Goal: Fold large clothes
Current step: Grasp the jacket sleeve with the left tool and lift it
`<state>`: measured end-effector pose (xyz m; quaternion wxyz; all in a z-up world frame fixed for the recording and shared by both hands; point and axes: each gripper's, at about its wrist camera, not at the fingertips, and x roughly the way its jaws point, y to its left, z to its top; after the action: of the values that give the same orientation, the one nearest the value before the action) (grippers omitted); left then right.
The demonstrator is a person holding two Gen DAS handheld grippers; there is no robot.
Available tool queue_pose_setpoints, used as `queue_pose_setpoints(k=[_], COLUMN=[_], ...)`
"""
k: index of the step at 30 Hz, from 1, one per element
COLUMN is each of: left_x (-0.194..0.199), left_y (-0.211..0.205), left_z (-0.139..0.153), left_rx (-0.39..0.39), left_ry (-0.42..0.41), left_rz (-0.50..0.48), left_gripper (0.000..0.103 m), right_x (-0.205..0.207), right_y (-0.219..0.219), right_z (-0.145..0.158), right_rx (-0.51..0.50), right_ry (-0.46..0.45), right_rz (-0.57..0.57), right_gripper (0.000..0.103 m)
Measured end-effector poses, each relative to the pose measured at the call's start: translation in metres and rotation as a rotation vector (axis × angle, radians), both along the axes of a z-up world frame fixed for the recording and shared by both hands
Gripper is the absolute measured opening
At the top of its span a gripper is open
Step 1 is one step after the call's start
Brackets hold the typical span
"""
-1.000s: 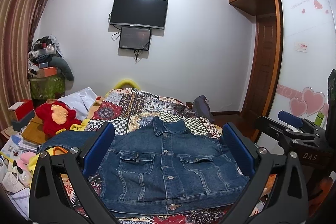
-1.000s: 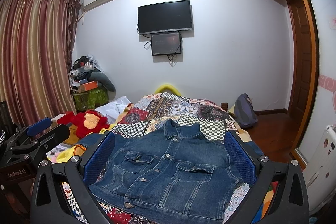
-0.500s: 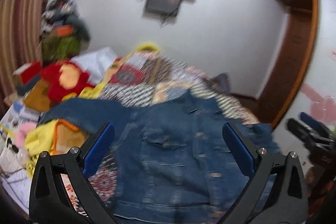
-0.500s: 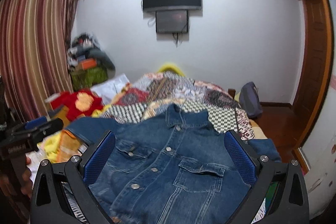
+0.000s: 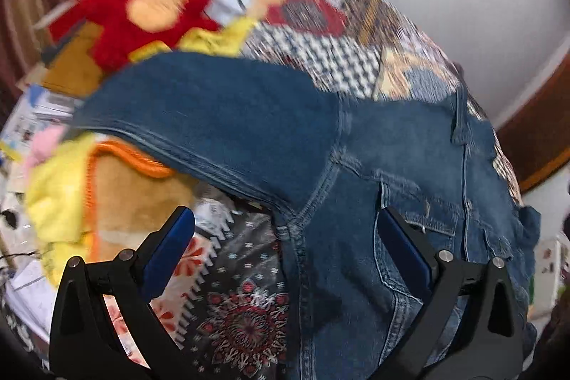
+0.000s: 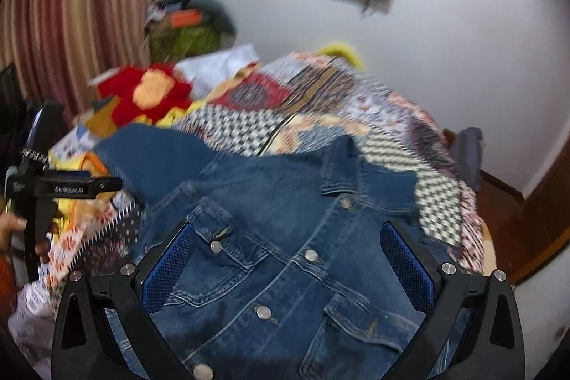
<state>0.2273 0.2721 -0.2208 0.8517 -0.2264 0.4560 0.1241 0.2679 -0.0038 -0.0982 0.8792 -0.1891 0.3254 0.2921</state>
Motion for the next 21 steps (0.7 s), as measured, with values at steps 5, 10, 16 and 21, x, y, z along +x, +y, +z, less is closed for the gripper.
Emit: queue_pose_setpoints(k=[5, 10, 16, 21], left_x=[0.021, 0.032, 0.044, 0.048], left_y=[0.014, 0.033, 0.051, 0.052], left_z=[-0.038, -0.061, -0.069, -0.045], left_rx=[-0.114, -0.208, -0.278, -0.174], left_ry=[0.072, 0.084, 0.05, -0.027], left_rz=[0.001, 0.038, 0.062, 0.041], left_gripper=[0.103, 0.094, 0.071, 0.061], right_x=[0.03, 0.058, 0.093, 0.111], right_y=[0.034, 0.057, 0.066, 0.065], right_z=[-0.031, -0.074, -0.119, -0.15], right_rx=[-0.087, -0.151, -0.138, -0.088], right_ry=[0.032, 0.163, 0.393, 0.596], right_rz=[0.05, 0.091, 0.071, 0.069], right_gripper=[0.103, 0.103, 0.103, 0.103])
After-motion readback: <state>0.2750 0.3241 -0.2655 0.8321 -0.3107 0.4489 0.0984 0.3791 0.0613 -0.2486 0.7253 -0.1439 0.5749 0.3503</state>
